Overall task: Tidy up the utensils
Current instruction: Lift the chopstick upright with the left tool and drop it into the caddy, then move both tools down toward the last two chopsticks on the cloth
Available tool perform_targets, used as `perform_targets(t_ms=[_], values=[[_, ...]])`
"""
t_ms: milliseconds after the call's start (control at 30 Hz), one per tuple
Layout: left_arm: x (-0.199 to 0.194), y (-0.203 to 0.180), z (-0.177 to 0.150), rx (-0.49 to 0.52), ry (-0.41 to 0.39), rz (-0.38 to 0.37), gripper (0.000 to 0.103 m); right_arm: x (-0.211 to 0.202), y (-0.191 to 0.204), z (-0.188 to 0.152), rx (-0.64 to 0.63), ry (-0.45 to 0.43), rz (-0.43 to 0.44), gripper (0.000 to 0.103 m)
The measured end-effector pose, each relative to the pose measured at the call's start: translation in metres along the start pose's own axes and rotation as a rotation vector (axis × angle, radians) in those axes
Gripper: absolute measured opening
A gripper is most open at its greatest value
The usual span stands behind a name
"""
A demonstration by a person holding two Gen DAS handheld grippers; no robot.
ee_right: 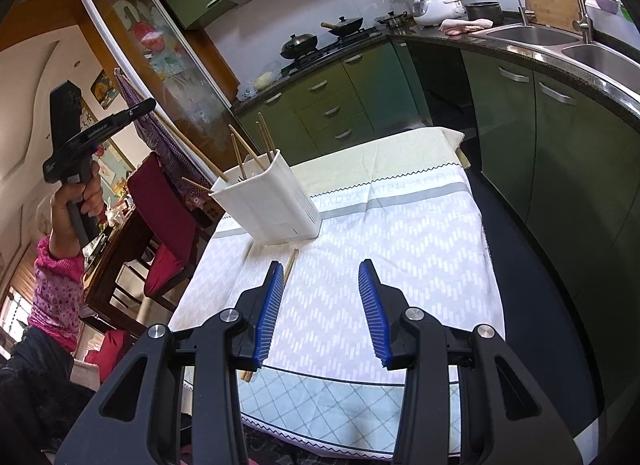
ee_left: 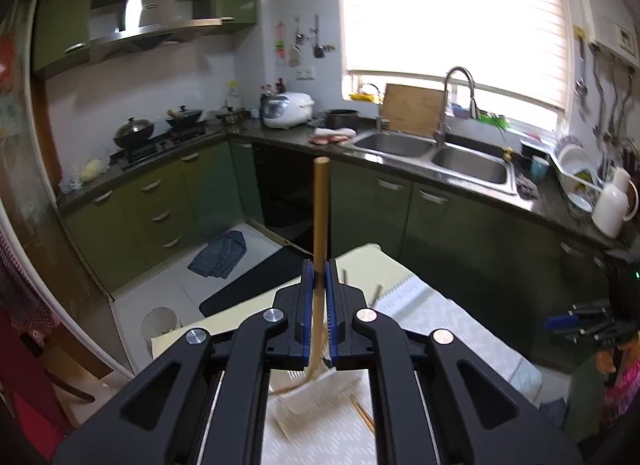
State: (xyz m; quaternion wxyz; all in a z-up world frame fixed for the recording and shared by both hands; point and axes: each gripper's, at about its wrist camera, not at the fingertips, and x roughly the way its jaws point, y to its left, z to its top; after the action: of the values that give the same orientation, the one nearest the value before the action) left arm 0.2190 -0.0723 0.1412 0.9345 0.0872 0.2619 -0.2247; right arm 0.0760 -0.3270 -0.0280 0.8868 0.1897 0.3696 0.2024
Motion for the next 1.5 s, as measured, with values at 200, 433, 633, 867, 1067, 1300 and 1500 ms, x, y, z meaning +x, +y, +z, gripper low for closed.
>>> perform_targets(t_ms=[200,433,633,867,1067,1300,1500], values=[[0.019,0.016,-0.003,-0.034,0.019,0.037,0.006,0.004,-0.002,-0.002,0.004,0.018,-0.004,0.04],[0.062,0.022,-0.029,-0.057,0.149,0.055,0.006,0.008,0.002,0.0,-0.004,0.032,-0.005,0.04],[0.065,0.014,-0.045,-0.055,0.172,0.074,0.054,0.019,0.005,0.003,-0.001,0.064,-0.031,0.044],[0.054,-0.011,-0.09,-0.117,0.354,0.097,0.054,0.093,0.023,-0.008,-0.057,0.203,-0.132,0.044],[0.098,-0.037,-0.188,-0.224,0.703,0.018,0.045,0.124,0.033,-0.009,-0.081,0.223,-0.146,0.044],[0.141,-0.049,-0.226,-0.304,0.798,0.029,0.045,0.119,0.034,-0.012,-0.096,0.224,-0.151,0.044],[0.166,-0.058,-0.238,-0.337,0.854,0.024,0.045,0.11,0.017,-0.015,-0.061,0.214,-0.159,0.044]])
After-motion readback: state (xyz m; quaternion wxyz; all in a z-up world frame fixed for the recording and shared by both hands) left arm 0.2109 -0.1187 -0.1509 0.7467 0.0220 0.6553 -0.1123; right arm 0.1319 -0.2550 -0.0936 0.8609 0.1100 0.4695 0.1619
